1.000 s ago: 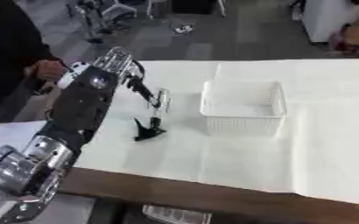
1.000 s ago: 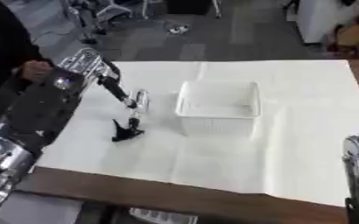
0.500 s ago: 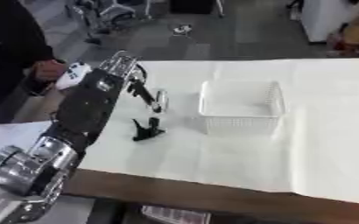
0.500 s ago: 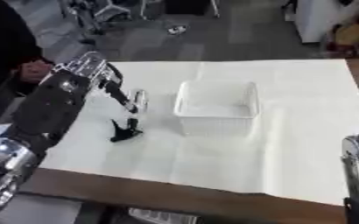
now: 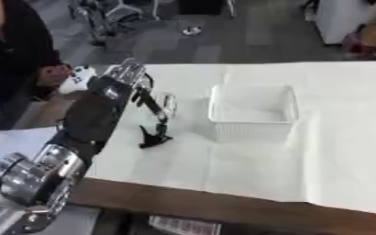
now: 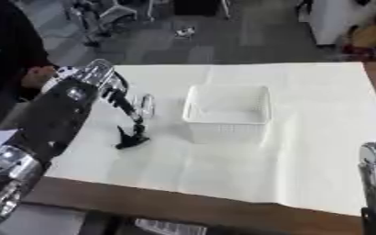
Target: Pick up objects on the table and place them in the box.
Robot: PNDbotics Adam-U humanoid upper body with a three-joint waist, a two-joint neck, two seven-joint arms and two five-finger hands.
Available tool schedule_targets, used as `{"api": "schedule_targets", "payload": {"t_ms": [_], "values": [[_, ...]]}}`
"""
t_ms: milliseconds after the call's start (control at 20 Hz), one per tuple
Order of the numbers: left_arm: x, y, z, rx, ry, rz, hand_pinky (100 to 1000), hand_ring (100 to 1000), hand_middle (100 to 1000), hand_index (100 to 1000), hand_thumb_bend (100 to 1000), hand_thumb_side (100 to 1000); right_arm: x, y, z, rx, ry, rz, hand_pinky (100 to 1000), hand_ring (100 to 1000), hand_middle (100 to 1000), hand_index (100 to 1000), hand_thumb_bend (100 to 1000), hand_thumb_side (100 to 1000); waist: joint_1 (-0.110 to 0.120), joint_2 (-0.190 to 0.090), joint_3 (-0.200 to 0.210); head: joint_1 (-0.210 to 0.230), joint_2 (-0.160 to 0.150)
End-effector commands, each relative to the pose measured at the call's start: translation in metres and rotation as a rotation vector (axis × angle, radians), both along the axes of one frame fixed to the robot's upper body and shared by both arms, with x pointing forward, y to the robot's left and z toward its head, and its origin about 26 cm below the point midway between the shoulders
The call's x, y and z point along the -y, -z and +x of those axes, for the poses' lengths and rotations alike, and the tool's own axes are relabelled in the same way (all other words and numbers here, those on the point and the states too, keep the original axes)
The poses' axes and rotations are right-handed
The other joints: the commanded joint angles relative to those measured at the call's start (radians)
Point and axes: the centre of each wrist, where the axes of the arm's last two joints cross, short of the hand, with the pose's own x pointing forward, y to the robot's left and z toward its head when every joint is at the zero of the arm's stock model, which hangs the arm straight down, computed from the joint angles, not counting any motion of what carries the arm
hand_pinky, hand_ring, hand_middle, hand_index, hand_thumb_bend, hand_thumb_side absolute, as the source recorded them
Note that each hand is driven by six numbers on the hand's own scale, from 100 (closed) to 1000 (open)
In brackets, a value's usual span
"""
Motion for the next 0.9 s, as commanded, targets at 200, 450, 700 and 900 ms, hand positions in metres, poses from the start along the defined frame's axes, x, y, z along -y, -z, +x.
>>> {"api": "schedule_targets", "payload": {"t_ms": [200, 450, 700, 900], "values": [[-0.001, -0.014, 0.003, 0.019, -0.004, 0.026, 442, 670, 644, 694, 446, 1000, -0.003, -0.007, -0.003, 0.031, -0.020, 0.008, 431, 530, 570, 825, 257, 1000, -0.002, -0.015, 0.000, 0.014, -0.004], [0.002, -0.008, 0.003, -0.002, 0.016, 0.036, 281, 563, 583, 640, 428, 1000, -0.004, -0.008, -0.003, 0.032, -0.021, 0.010, 431, 530, 570, 825, 256, 1000, -0.002, -0.015, -0.002, 0.015, -0.002], [0.005, -0.004, 0.003, -0.026, 0.040, 0.058, 351, 609, 601, 656, 437, 1000, -0.004, -0.007, -0.003, 0.032, -0.021, 0.011, 432, 530, 570, 825, 254, 1000, -0.001, -0.016, -0.003, 0.016, -0.002], [0.007, 0.001, 0.003, -0.027, 0.059, 0.072, 629, 807, 721, 744, 393, 1000, -0.004, -0.007, -0.003, 0.031, -0.021, 0.012, 432, 530, 570, 825, 253, 1000, -0.001, -0.017, -0.003, 0.017, -0.004]]}}
